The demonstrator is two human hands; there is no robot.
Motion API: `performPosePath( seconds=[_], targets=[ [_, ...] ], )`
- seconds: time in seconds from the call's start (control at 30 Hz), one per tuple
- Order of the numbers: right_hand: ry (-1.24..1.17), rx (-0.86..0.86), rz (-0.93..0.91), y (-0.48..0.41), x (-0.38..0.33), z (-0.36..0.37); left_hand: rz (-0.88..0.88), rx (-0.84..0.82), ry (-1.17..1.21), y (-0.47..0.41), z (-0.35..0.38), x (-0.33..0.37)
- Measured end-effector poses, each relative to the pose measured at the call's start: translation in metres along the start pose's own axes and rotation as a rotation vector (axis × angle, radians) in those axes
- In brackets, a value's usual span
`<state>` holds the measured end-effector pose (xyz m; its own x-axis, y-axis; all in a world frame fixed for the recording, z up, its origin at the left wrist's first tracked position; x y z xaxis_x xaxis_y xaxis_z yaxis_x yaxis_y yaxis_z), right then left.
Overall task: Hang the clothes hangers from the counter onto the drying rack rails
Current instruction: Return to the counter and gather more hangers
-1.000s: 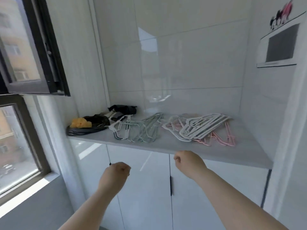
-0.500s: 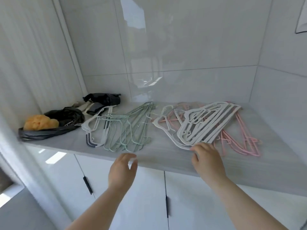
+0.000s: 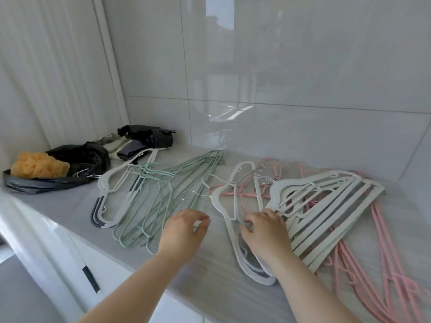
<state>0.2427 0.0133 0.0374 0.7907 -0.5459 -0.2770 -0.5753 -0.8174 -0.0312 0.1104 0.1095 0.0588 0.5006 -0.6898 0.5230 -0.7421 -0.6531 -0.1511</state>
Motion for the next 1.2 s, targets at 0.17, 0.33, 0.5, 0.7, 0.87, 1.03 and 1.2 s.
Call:
performPosePath(
  seconds=[0.17,0.33,0.5,0.7,0.87,1.03,1.2],
  targets=[
    [-0.089,0.052,-0.040,0.004,0.012,-0.011,-0.106,-0.235,-0.100,-0.039,0.046,0.023],
    [-0.091,0.078,-0.066,0.007,0.015,-0.014,-0.207,-0.289,-0.329,-0.065,0.065,0.033],
    [-0.073,0.053,-0.077,0.001,0.014,-0.012,-0.250,-0.251,-0.292,-0.073,0.069,0.031],
    [-0.105,0.040,-0.078,0.002,0.018,-0.015,-0.245,-0.095,0.045,-0.074,0.046,0.024],
    [-0.103,0.028,-0.083,0.005,0.018,-0.015,-0.280,-0.140,0.488,-0.071,0.043,0.016],
    [-0.070,0.024,-0.053,0.007,0.020,-0.016,-0.255,-0.198,0.435,-0.068,0.025,0.021],
    [-0.066,0.004,-0.050,0.005,0.017,-0.013,-0.184,-0.083,-0.116,-0.061,-0.018,0.028]
  ],
)
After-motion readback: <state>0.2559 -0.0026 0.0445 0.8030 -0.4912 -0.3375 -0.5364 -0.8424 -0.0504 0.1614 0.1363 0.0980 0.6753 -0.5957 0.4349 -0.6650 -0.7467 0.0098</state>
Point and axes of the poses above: each hand's wrist, its own y-axis away from the middle knuckle, its own z-axis out of the palm, x = y × z, the point moved 10 cm from there along -y, towards the middle knuckle, and after that the axes turned 9 degrees about -x, right-handed, at the moved point
